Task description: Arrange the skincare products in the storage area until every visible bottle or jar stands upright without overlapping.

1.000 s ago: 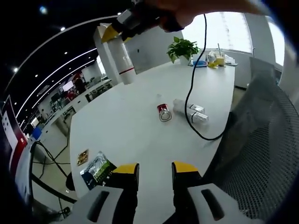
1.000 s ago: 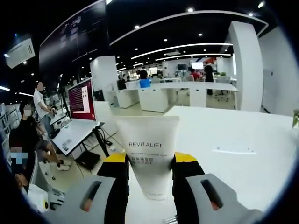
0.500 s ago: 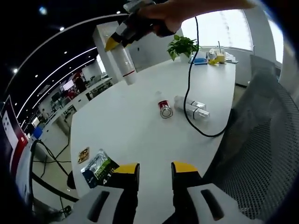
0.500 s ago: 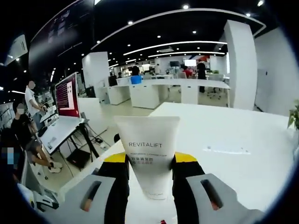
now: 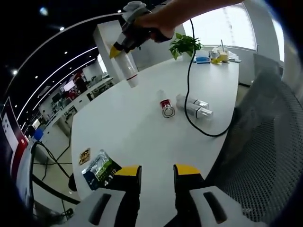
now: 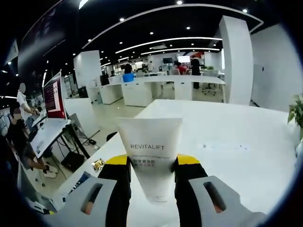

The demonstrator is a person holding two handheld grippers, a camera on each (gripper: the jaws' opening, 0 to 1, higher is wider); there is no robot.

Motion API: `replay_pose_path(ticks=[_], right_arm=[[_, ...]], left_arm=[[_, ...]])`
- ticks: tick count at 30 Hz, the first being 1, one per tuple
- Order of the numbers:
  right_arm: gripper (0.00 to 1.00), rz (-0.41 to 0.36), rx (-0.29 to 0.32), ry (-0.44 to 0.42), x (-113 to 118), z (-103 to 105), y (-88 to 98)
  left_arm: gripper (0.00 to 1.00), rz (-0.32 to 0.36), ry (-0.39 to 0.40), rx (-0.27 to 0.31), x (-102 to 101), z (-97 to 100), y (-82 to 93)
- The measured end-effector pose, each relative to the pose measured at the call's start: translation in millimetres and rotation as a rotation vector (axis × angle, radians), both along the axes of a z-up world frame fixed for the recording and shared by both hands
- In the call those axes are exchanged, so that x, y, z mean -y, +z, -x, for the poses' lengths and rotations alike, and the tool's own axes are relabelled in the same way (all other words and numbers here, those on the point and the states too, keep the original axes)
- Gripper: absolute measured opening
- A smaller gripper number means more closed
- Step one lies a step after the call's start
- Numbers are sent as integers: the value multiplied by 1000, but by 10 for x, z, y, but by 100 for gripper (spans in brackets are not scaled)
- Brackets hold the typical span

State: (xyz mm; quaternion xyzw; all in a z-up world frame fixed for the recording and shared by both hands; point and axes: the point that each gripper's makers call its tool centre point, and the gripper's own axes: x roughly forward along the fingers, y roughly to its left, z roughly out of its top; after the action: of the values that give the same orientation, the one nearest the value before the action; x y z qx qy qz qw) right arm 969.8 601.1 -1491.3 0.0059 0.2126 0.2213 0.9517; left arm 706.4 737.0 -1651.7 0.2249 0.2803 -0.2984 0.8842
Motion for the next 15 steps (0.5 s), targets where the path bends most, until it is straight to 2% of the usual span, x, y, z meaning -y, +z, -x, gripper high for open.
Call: replay_pose_path(ticks=[6,15], right_arm=[[32,-23,-37,-42,166,-125,-133],[32,-15,-49,-71,348,-308,-238]], left_arm=[[27,-1,1,-3,-3,-1,-6],[27,-7,-9,-12,12,13,-30]])
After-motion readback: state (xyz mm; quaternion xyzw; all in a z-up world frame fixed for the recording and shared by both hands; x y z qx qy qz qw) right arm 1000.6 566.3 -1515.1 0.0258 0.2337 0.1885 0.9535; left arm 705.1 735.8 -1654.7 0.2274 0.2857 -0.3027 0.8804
